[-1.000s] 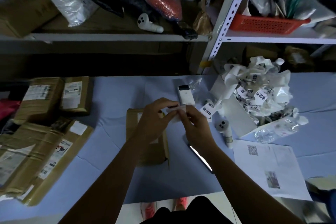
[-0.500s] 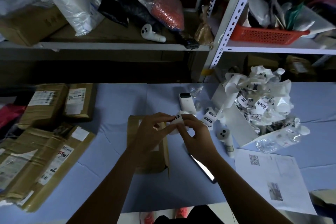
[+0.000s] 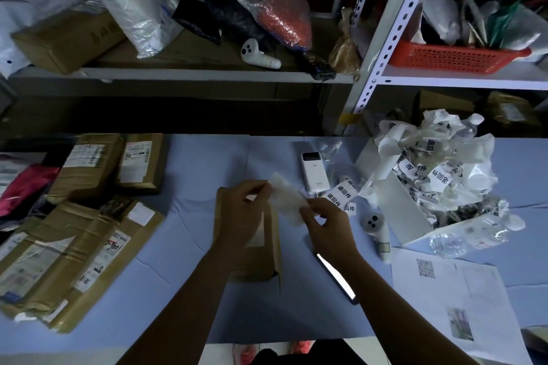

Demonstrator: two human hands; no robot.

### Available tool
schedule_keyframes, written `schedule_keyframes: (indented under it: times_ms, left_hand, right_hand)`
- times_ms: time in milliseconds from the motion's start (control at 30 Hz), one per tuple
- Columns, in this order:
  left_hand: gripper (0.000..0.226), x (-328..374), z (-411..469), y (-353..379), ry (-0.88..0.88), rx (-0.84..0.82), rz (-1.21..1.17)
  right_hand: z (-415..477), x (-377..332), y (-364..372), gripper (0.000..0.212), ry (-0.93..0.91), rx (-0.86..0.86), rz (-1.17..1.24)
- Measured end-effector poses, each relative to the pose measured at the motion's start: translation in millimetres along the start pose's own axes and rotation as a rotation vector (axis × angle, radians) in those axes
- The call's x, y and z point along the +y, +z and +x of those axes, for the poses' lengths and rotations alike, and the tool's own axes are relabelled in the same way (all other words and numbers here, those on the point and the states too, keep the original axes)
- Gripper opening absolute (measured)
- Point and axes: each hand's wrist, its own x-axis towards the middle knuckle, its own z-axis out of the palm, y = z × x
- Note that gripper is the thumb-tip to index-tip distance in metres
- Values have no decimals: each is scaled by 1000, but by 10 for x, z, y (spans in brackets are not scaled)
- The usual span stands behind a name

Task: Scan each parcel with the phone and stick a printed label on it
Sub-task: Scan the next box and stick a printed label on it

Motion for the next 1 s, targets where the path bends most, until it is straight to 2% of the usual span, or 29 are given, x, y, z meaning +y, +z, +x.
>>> schedule_keyframes:
  times_ms: [67,133,200,267,300,367,433,467,567,667,767,833,933,1000]
  left_hand:
    - [12,-16,3,-61,-47,89,-4]
    - [12,-21,-4,-131,4,155,26]
    - [11,-7,-18,-191,142,205,94]
    - [11,20,-31,-234,272,239,194]
    - [12,29,-36,-251,326,249,247]
    - [19,31,-49,-278,443,253,392]
    - [21,9,-74,-302,571,237,539]
    - [21,-4,-85,-317,629,225,584]
    - [24,-54,-81,-413,787,178,651]
    - [30,-127,-74,-558,861,150,711]
    - [43,-141,-76,-690,789,138,718]
    - [61,-131,-85,-758,658,78,630]
    - [72,-76,-130,-784,230,-81,255]
    - [61,-7,-121,-772,-96,-145,-126]
  right_hand:
    - [36,85,2,13,115,34,-47]
    - [69,152,-4,12,240,71,-122]
    - [75,158,10,41,316,94,-253]
    - [54,57,58,55,265,124,-265]
    - [53,-22,95,52,215,107,-180]
    - [69,-223,186,41,232,-30,202]
    - [112,-440,270,47,333,-179,616]
    - [144,-530,297,52,365,-216,745]
    - [216,-691,325,43,396,-228,915]
    - [228,-728,343,43,350,-188,896]
    - [199,-732,370,42,269,-160,861]
    - [172,-737,378,39,220,-149,823]
    - [151,-745,375,37,177,-143,801]
    - [132,-754,381,37,161,-157,795]
